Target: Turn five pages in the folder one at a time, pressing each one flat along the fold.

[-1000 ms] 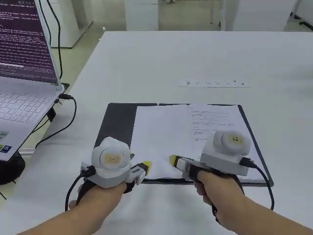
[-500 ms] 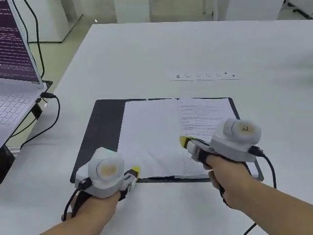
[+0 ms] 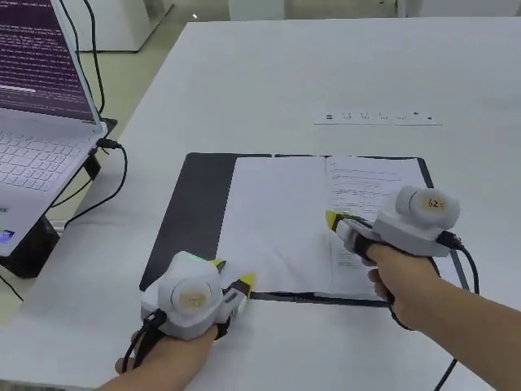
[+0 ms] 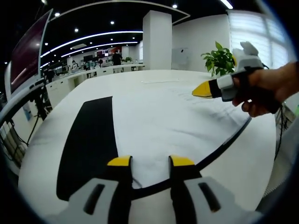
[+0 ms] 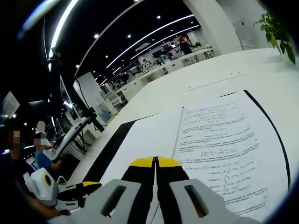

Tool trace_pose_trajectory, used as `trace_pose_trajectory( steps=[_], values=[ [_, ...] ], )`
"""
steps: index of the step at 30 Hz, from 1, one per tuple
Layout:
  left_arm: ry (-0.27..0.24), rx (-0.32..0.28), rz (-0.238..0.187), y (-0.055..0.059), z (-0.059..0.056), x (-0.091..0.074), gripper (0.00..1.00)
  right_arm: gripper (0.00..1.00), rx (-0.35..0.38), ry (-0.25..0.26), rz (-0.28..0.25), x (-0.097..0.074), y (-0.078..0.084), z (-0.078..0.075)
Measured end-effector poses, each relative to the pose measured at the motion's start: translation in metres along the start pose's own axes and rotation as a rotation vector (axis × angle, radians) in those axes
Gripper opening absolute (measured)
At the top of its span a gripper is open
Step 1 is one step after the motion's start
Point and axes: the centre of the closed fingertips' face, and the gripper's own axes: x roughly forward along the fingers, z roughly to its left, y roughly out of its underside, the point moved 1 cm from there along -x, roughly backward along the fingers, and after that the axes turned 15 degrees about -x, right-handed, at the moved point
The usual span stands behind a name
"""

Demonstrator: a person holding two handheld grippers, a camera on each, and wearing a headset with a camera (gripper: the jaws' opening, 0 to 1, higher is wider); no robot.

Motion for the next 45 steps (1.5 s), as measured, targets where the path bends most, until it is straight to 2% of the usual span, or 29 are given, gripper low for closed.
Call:
trace_pose_trajectory(
  steps=[7, 11, 18, 30, 45],
  values=[
    [-0.001, -0.006, -0.002, 0.000, -0.001, 0.000, 0.30, 0.00, -0.010, 0.000, 0.007, 0.023, -0.002, -0.007],
    [0.000, -0.009, -0.007, -0.001, 0.000, 0.000, 0.30, 0.00, -0.025, 0.036, 0.007, 0.035, -0.005, -0.016],
    [0.001, -0.010, -0.012, -0.001, -0.001, 0.000, 0.30, 0.00, -0.045, 0.044, 0.031, 0.045, 0.000, -0.018],
    [0.002, -0.017, -0.021, -0.001, -0.002, -0.001, 0.30, 0.00, -0.060, 0.063, 0.007, 0.061, -0.016, -0.027],
    [0.003, -0.025, -0.030, 0.000, -0.001, 0.000, 0.30, 0.00, -0.117, 0.109, 0.029, 0.096, -0.035, -0.048]
  ],
)
